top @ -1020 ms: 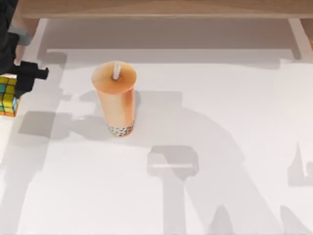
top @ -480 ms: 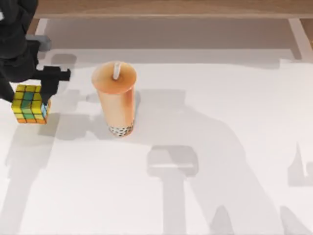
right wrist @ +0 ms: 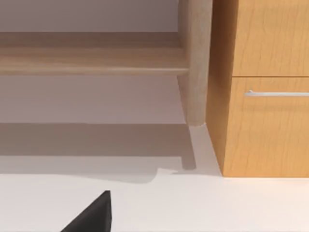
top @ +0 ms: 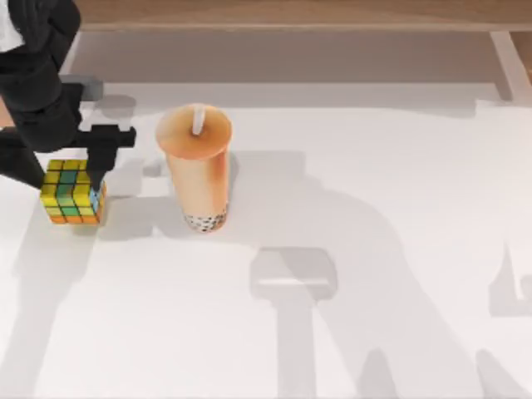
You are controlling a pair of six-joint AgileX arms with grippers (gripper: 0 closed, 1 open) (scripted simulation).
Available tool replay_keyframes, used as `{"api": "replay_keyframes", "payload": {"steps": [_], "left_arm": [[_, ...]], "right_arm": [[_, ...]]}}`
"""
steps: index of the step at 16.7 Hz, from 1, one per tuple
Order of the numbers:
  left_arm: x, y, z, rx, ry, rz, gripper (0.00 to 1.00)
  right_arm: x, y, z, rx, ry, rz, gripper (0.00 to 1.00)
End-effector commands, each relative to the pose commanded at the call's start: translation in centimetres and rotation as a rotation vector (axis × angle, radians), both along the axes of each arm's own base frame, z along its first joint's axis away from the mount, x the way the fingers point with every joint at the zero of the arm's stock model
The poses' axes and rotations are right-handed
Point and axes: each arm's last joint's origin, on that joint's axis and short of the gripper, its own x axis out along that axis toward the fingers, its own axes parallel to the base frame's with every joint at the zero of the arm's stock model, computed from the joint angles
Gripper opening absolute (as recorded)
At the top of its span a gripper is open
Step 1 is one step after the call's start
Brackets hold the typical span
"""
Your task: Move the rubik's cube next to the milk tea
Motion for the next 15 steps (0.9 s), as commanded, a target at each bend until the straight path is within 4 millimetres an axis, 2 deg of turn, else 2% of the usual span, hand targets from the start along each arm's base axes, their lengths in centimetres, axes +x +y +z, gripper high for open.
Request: {"api": "replay_keyframes", "payload": {"steps": [13,15], "left_arm": [[0.0,0.0,0.0,0.0,0.0,0.0,0.98],[0.0,0.0,0.0,0.0,0.0,0.0,1.0]], "right_arm": [[0.0,0.0,0.0,0.0,0.0,0.0,1.0],[0.0,0.0,0.0,0.0,0.0,0.0,1.0]]}}
